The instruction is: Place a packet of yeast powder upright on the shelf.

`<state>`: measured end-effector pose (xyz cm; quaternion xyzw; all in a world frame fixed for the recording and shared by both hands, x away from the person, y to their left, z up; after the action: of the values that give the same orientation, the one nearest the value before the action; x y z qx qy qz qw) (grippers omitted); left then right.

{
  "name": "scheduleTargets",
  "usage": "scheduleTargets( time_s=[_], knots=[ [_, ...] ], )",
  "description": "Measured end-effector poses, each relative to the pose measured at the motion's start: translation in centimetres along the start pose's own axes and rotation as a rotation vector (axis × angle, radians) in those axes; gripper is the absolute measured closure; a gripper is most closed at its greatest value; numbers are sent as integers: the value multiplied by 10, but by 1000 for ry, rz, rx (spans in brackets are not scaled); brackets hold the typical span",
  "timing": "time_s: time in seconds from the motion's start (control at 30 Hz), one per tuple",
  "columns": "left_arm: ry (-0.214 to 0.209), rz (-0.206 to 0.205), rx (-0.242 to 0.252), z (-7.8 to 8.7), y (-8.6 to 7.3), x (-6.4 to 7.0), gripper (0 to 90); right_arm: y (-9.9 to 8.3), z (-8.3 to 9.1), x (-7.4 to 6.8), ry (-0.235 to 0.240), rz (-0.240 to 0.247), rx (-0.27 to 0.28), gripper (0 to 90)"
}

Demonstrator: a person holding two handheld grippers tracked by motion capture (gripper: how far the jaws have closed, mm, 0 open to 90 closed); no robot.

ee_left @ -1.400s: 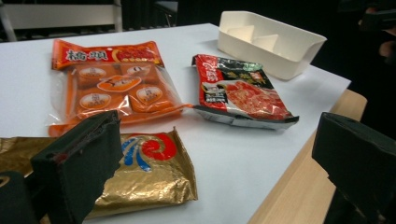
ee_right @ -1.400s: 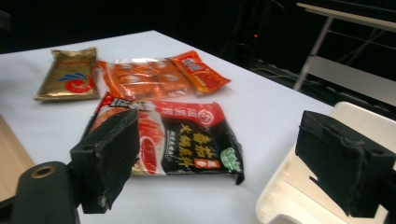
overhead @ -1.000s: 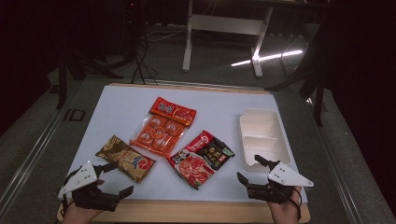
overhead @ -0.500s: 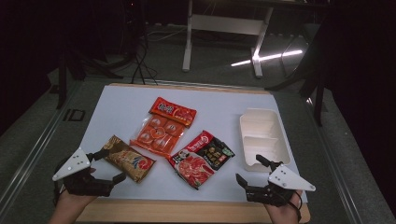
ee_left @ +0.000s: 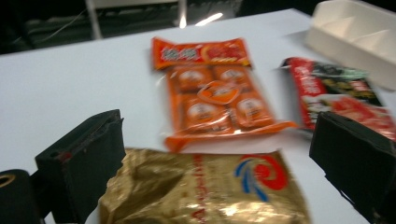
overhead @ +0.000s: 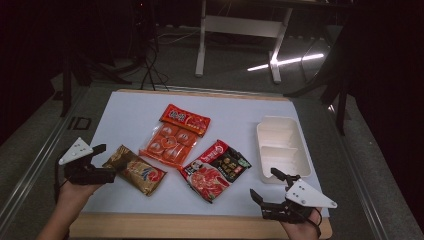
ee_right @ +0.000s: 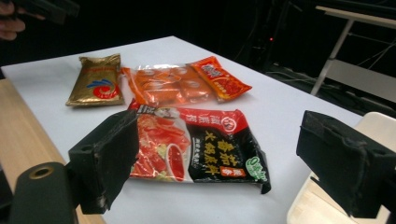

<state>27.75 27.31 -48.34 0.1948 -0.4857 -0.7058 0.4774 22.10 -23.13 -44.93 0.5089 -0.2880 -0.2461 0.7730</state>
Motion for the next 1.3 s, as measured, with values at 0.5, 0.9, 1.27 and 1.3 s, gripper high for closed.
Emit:
scheduleTargets(
  time_s=[0.5,0.9,1.27,1.3],
  knots=[
    [104,111,-138,-20,-31,-54,219,0,0,-1,-9,9,6,132],
    [89,217,-245,-39,-56,-76,326,-2,-2,0,-7,10,-4,135],
    [-19,262,-286,-45,-62,-74,530,-3,-3,0,-3,7,-16,137],
    [-27,267,-289,-45,-63,-73,541,-3,-3,0,-3,6,-16,137]
  ],
)
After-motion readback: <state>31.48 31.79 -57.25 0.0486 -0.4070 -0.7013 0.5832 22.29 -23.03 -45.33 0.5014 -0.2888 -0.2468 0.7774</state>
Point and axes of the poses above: each handheld gripper's, and its own axes: z roughly backward along the jaws, y roughly out of its top, x roughly to its right, the point moved 3 cm from there along -z, roughly forward along the jaws, and after that the axes turned 5 degrees about z, right-handed, at the moved point
